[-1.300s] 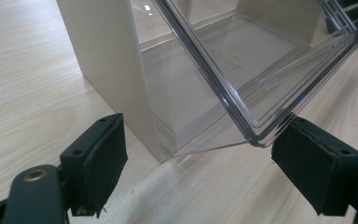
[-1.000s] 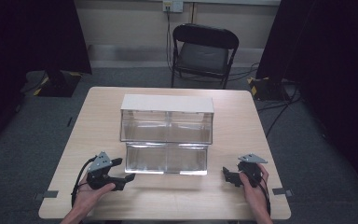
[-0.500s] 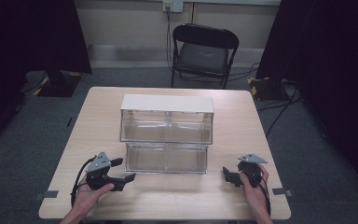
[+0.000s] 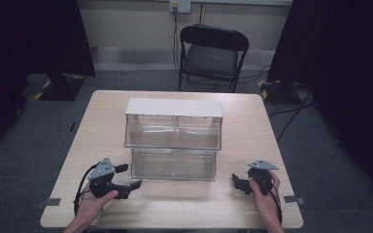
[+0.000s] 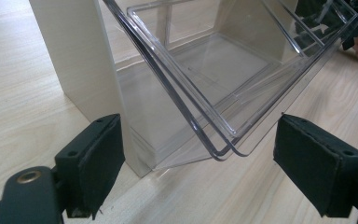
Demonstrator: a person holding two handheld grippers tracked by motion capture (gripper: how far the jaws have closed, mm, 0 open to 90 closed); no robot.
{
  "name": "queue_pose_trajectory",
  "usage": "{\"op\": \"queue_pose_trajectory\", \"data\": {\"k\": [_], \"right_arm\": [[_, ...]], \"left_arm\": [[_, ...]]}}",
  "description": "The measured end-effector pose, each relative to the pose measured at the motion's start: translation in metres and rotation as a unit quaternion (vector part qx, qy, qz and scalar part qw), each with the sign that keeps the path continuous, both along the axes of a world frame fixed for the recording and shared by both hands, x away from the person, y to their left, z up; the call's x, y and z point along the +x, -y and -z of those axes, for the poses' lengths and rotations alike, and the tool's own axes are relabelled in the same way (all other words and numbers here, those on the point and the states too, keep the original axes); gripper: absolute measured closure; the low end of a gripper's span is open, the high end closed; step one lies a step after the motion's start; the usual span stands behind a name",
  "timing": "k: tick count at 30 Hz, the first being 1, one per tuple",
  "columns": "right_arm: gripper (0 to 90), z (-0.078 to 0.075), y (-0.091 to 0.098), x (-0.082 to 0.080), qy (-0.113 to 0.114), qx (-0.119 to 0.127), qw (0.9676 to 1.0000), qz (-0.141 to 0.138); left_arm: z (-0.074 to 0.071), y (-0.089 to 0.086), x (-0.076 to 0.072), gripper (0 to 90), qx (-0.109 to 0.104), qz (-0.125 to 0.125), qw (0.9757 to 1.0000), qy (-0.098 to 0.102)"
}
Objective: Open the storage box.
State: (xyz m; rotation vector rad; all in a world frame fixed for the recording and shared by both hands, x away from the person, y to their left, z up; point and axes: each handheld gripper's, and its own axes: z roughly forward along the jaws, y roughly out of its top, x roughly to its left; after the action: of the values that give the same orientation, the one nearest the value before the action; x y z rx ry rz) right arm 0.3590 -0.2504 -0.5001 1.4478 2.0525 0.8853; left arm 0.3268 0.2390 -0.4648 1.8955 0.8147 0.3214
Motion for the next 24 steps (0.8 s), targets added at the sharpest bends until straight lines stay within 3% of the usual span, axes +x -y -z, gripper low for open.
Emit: {"op": "queue_pose_trajectory", "data": {"k": [24], "right_arm": [[11.9,0.0,0.0,0.0,0.0,0.0,1.0,0.0]], "left_arm": [[-0.0047,0.0008,-0.0003,14.5,-0.008,0.008,0.9999,0.009]]}}
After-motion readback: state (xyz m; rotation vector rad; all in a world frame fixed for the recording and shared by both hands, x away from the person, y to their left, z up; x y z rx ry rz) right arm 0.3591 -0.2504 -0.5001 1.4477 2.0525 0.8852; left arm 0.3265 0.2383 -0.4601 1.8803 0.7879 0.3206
